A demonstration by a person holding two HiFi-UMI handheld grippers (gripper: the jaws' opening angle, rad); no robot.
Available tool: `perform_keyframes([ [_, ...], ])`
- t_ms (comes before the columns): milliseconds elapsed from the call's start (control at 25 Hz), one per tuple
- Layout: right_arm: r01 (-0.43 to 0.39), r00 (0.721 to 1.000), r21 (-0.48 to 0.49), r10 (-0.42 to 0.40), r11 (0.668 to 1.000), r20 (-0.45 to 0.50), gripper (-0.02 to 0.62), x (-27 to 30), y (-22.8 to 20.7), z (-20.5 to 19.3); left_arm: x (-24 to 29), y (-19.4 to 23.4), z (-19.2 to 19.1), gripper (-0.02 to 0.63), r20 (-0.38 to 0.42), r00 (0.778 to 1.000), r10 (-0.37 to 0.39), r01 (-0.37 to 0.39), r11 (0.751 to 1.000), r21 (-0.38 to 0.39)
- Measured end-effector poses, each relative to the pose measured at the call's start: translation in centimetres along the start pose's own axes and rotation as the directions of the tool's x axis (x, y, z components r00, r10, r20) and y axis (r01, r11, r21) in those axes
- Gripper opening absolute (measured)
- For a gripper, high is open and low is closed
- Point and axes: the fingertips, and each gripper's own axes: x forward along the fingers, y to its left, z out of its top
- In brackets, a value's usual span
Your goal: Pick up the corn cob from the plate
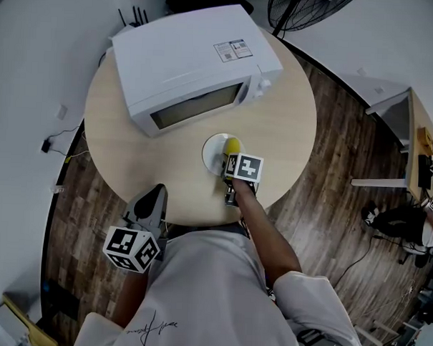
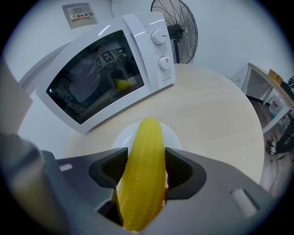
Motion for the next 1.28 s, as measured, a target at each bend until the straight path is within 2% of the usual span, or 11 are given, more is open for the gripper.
perform_keyframes([
  [480, -0.009, 1.0, -0.022, 0.009, 1.0, 0.023, 0.268, -1.9, 0.0, -0.6, -0.7, 0.1, 0.1, -0.003, 0.005, 1.0, 0.01, -0.011, 1.0, 0.023],
  [1280, -0.071, 0.992, -0.015, 0.072, 0.997, 0.105, 0.268, -5.6, 1.5, -0.4, -1.8, 0.4, 0.1, -0.003, 0.026, 1.0, -0.005, 0.004, 1.0, 0.024],
])
